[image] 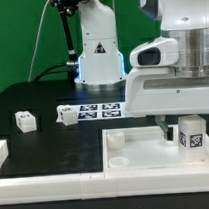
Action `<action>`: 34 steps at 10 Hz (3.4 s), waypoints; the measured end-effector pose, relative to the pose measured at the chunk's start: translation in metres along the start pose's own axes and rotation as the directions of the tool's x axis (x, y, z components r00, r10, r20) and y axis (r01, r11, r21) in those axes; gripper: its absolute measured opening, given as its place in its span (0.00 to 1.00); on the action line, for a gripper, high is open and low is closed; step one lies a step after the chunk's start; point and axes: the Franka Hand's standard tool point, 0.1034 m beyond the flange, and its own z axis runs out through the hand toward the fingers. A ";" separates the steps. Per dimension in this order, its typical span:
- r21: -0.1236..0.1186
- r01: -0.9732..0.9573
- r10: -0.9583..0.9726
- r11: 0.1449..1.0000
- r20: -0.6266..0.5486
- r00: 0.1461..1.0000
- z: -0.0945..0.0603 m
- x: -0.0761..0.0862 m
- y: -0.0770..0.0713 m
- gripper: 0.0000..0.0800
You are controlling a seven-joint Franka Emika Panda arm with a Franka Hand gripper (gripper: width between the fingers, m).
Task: Assemble one leg
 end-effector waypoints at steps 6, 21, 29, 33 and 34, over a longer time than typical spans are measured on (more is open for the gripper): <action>-0.017 0.179 -0.179 0.984 -0.001 0.984 0.000 0.001 0.004 0.58; 0.017 -0.809 0.809 0.588 -0.009 0.588 0.000 0.002 0.000 0.36; 0.020 -0.982 0.981 -0.185 0.053 -0.184 0.001 0.003 0.000 0.36; 0.019 -0.977 0.976 -0.214 0.053 -0.213 0.001 0.002 0.002 0.36; 0.018 -0.976 0.975 -0.219 0.054 -0.218 0.001 0.002 0.002 0.36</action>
Offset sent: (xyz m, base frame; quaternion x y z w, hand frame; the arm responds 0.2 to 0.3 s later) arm 0.0000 0.0000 0.0000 0.0000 0.0000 0.0000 1.0000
